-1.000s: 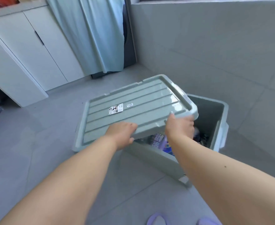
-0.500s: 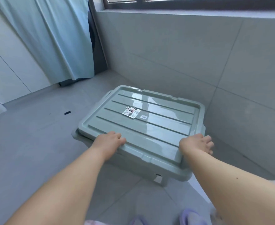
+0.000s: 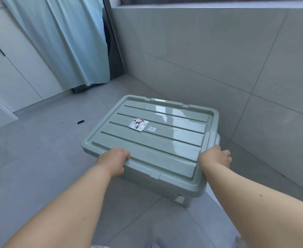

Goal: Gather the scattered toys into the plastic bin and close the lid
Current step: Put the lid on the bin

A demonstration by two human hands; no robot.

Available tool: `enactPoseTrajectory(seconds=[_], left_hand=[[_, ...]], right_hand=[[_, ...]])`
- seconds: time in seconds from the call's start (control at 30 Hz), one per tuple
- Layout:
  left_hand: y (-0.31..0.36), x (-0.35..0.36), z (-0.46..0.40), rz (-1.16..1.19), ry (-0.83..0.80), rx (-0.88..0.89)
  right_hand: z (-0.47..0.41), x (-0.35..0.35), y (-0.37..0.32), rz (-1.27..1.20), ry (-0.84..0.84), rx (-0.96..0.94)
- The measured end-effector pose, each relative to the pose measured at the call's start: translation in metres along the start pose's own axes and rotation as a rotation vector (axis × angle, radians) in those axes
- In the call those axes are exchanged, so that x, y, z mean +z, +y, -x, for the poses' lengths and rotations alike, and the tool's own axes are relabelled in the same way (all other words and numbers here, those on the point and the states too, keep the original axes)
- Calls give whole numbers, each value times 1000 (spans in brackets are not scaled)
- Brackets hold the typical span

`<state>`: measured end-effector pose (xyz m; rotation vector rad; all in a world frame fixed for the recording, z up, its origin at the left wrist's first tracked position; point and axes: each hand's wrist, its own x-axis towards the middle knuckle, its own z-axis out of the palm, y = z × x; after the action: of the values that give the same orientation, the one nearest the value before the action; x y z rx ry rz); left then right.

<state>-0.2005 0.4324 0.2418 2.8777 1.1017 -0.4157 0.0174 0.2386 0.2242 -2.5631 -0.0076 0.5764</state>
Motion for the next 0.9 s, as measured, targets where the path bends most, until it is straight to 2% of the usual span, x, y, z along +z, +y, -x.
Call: enactPoseTrajectory(seconds=[0.07, 0.13, 0.23, 0.3, 0.4, 0.53, 0.67, 0.77, 0.9], left_hand=[[-1, -1, -7, 263, 48, -135], [-6, -1, -16, 363, 127, -236], [-14, 4, -24, 318, 66, -365], [-16, 8, -26, 233, 51, -377], [-9, 6, -32, 162, 140, -372], [3, 3, -42, 181, 174, -366], [-8, -4, -57, 303, 297, -519], [-20, 3, -71, 440, 201, -650], [-26, 11, -88, 596, 72, -714]], right_hand=[[-2, 4, 1, -83, -44, 24], [-4, 10, 4, -207, -120, 79], [-11, 21, 7, -308, -163, 124], [-17, 24, 7, -318, -149, 126], [-30, 16, 7, -323, -135, 100], [-62, -2, 4, -274, -82, 82], [-90, -17, 1, -224, -38, 67], [-107, -29, 0, -166, -40, 63], [-124, -47, -1, -126, -36, 32]])
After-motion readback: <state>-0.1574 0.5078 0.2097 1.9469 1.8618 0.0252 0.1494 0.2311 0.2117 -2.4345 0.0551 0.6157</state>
